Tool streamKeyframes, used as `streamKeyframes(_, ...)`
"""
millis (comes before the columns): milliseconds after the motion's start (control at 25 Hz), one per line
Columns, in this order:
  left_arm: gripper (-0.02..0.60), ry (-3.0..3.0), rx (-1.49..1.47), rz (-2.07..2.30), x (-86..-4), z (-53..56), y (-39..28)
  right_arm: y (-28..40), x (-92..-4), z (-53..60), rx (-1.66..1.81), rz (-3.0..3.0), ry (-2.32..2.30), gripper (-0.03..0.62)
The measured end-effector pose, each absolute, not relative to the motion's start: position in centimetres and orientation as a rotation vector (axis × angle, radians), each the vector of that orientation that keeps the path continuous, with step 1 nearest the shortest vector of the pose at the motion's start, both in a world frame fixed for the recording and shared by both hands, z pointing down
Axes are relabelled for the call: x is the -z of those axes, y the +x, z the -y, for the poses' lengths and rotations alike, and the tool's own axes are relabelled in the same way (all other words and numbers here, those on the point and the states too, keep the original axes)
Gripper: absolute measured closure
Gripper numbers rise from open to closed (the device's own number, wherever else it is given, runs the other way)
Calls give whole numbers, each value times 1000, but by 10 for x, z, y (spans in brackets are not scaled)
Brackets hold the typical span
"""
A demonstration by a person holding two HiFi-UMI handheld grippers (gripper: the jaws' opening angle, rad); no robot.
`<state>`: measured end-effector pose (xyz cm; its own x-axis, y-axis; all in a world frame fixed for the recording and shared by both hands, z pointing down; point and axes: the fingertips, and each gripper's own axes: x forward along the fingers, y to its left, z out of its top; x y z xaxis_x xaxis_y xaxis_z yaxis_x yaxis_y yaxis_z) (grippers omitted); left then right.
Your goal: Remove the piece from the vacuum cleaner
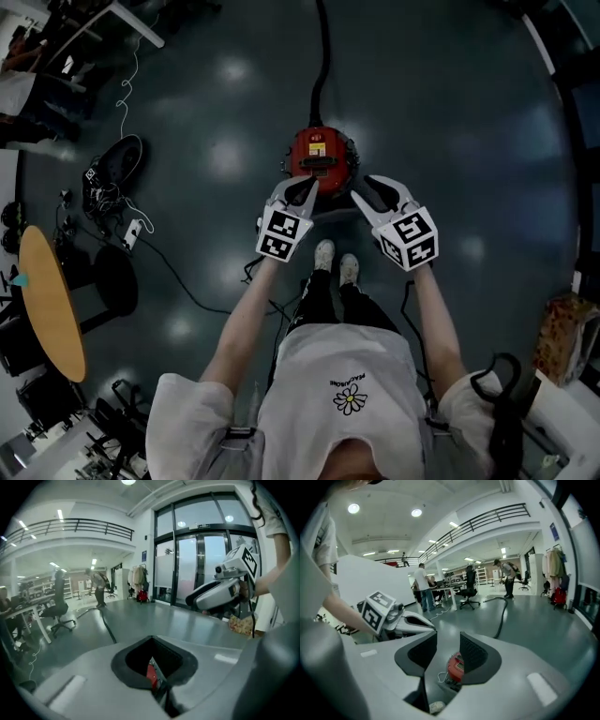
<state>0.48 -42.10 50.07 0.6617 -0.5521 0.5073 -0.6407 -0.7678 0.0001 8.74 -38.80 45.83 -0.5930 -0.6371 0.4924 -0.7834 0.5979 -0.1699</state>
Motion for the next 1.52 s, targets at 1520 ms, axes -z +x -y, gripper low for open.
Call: streamKeyframes(1520,581,2493,-1538,349,-859,445,27,110,-930,297,-311,1794,344,559)
